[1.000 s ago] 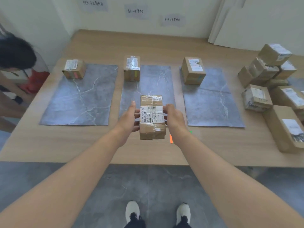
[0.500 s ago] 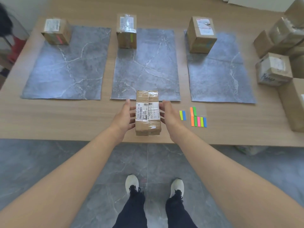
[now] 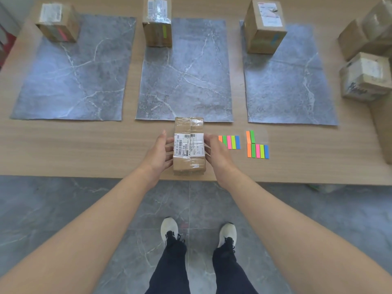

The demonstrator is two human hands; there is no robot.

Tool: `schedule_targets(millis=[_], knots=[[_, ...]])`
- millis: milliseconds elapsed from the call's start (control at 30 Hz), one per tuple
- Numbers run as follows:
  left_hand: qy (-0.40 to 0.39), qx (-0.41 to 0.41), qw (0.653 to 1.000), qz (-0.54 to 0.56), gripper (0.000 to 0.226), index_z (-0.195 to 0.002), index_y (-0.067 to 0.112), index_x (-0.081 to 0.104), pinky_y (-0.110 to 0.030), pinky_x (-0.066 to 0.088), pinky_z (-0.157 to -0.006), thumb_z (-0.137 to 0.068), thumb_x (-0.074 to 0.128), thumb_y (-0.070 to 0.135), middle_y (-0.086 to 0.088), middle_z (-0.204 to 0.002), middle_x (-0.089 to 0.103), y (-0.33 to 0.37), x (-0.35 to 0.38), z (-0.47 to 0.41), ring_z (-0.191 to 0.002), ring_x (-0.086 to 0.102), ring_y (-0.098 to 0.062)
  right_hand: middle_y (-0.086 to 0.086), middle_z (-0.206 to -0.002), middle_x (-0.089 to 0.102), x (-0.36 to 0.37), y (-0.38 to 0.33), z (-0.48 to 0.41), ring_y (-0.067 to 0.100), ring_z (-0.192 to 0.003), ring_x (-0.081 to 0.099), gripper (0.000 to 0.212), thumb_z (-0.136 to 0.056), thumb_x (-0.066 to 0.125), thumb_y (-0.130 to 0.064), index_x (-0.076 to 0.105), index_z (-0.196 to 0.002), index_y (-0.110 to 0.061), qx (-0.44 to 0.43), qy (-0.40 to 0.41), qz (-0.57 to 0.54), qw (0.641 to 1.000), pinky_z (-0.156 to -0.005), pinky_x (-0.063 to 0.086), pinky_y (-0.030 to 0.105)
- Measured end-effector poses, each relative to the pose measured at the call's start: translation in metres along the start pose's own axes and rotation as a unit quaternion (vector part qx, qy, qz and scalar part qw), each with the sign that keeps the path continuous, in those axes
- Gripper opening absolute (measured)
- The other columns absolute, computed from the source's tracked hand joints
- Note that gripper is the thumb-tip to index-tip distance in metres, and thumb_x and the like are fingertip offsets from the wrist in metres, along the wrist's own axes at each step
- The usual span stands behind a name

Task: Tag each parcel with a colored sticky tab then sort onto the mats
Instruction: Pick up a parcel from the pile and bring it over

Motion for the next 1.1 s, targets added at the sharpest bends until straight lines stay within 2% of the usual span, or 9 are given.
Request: schedule_targets(millis=[100, 267, 433, 533, 667, 767, 867, 933, 1100], knots=[[0.007, 0.002, 1.000, 0.005, 0.057, -0.134, 0.012, 0.058, -0.039, 0.049, -0.103, -0.106, 0.028, 0.052, 0.000, -0.104, 0.068, 0.001, 0.001, -0.002, -0.098, 0.066, -0.020, -0.020, -0.094, 0.078, -0.002, 0.005, -0.004, -0.001, -0.095, 0.069, 0.040, -0.107, 0.037, -0.036, 0.074, -0.095, -0.030, -0.002, -0.028, -0.007, 1.000, -0.104, 0.049, 0.033], [0.007, 0.006, 1.000, -0.008, 0.054, -0.133, 0.014, 0.057, -0.038, 0.048, -0.102, -0.106, 0.027, 0.051, 0.002, -0.105, 0.067, 0.002, 0.004, -0.001, -0.099, 0.066, -0.017, -0.026, -0.084, 0.075, -0.010, 0.008, -0.009, -0.012, -0.082, 0.068, 0.036, -0.110, 0.035, -0.031, 0.069, -0.097, -0.031, 0.000, -0.045, -0.024, 0.999, -0.088, 0.047, 0.021], [0.033, 0.021, 0.999, -0.024, 0.052, -0.138, 0.013, 0.053, -0.035, 0.047, -0.100, -0.107, 0.029, 0.047, -0.002, -0.120, 0.065, 0.004, 0.006, 0.002, -0.111, 0.062, -0.019, -0.032, -0.097, 0.066, -0.023, 0.014, -0.011, -0.009, -0.100, 0.059, 0.024, -0.108, 0.044, -0.032, 0.067, -0.106, -0.036, -0.019, -0.025, -0.016, 0.999, -0.103, 0.043, 0.025], [0.101, 0.085, 0.988, -0.079, 0.049, -0.138, 0.015, 0.055, -0.039, 0.040, -0.111, -0.106, 0.032, 0.044, -0.001, -0.134, 0.059, 0.018, 0.004, 0.008, -0.126, 0.053, -0.019, -0.017, -0.120, 0.065, -0.042, 0.011, -0.011, 0.009, -0.123, 0.058, 0.029, -0.102, 0.052, -0.032, 0.066, -0.127, -0.027, -0.043, 0.027, -0.021, 0.999, -0.115, 0.043, 0.038], [0.160, 0.178, 0.967, -0.086, 0.036, -0.121, 0.021, 0.066, -0.031, 0.041, -0.104, -0.103, 0.038, 0.036, 0.012, -0.117, 0.064, 0.048, 0.013, 0.021, -0.119, 0.055, -0.012, -0.004, -0.112, 0.072, -0.075, 0.004, -0.015, 0.020, -0.113, 0.067, 0.016, -0.096, 0.058, -0.024, 0.068, -0.101, -0.034, -0.067, 0.105, -0.001, 0.992, -0.107, 0.051, 0.045], [0.148, 0.200, 0.966, -0.064, 0.033, -0.110, 0.024, 0.068, -0.034, 0.044, -0.106, -0.099, 0.041, 0.039, 0.014, -0.110, 0.067, 0.061, 0.033, 0.025, -0.111, 0.059, -0.006, -0.004, -0.110, 0.074, -0.097, 0.001, -0.019, 0.016, -0.109, 0.069, 0.018, -0.087, 0.059, -0.027, 0.069, -0.098, -0.036, -0.076, 0.127, 0.028, 0.989, -0.103, 0.054, 0.045], [0.122, 0.201, 0.971, -0.044, 0.037, -0.108, 0.022, 0.069, -0.038, 0.047, -0.106, -0.092, 0.041, 0.042, 0.007, -0.114, 0.070, 0.065, 0.058, 0.023, -0.112, 0.062, -0.010, -0.007, -0.105, 0.074, -0.113, -0.002, -0.021, 0.007, -0.098, 0.068, 0.027, -0.094, 0.058, -0.008, 0.072, -0.113, -0.022, -0.075, 0.120, 0.066, 0.988, -0.095, 0.056, 0.032], [0.096, 0.188, 0.977, -0.026, 0.034, -0.110, 0.017, 0.068, -0.042, 0.050, -0.103, -0.099, 0.042, 0.035, -0.001, -0.117, 0.070, 0.063, 0.079, 0.019, -0.112, 0.064, -0.018, -0.007, -0.103, 0.073, -0.124, -0.004, -0.027, 0.002, -0.094, 0.065, 0.032, -0.095, 0.056, -0.002, 0.072, -0.118, -0.017, -0.082, 0.118, 0.112, 0.983, -0.085, 0.052, 0.023], [0.038, 0.077, 0.996, 0.001, 0.034, -0.119, 0.007, 0.063, -0.038, 0.055, -0.095, -0.106, 0.040, 0.027, -0.012, -0.120, 0.066, 0.038, 0.130, -0.001, -0.110, 0.065, -0.027, -0.005, -0.098, 0.070, -0.140, -0.011, -0.048, 0.011, -0.087, 0.067, 0.033, -0.089, 0.061, 0.003, 0.076, -0.113, -0.014, -0.148, 0.098, 0.253, 0.951, -0.076, 0.045, 0.005]])
Point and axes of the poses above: each hand's wrist, its own z-axis away from the middle knuckle, its own x-axis out of the palm, y = z × x, the point moved 7 cm from there along -z, towards the middle knuckle
